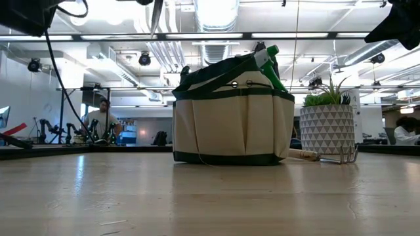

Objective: Pick & Place Garden tools in Gardening bag
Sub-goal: Put the brown trowel into the light brown gardening bag

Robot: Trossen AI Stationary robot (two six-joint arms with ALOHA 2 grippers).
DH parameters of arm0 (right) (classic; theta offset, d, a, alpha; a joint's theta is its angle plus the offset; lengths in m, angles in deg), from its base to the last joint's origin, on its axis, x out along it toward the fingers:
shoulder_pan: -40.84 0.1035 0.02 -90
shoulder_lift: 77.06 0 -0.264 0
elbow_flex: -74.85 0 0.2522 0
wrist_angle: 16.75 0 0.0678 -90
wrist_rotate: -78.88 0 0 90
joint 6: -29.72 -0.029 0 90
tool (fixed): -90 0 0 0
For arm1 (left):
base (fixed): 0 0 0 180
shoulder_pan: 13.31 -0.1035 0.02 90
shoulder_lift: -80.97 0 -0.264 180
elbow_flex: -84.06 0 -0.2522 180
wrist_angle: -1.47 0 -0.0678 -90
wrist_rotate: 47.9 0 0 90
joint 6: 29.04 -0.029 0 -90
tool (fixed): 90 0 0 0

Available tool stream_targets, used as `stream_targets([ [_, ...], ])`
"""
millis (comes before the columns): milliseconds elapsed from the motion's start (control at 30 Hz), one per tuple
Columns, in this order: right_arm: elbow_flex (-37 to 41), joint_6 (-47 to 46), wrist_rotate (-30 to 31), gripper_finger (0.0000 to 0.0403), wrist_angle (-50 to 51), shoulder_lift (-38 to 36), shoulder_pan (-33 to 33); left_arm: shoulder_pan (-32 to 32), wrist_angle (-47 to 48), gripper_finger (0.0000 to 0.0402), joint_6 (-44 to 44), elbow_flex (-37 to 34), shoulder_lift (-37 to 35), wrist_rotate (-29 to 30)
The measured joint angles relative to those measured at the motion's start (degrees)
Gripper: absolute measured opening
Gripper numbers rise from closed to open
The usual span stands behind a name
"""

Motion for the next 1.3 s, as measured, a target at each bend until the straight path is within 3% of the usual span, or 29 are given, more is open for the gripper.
stream_targets([
  [300,0.0,0.01,0.02,0.0009,0.01,0.0,0.0,-2.26,-6.29,0.0069,1.45,0.72,5.66,3.1],
  [533,0.0,0.0,0.02,0.0008,0.0,0.0,0.0,-3.24,-18.19,0.0069,-0.69,1.99,13.31,3.58],
  [900,0.0,0.0,-0.01,0.0008,0.0,-0.04,0.02,-6.93,-18.07,0.0069,0.47,5.67,20.14,4.07],
  [1300,0.0,0.0,-0.01,0.0008,0.0,-0.05,0.0,-8.03,-18.11,0.0069,0.43,5.51,20.76,4.38],
])
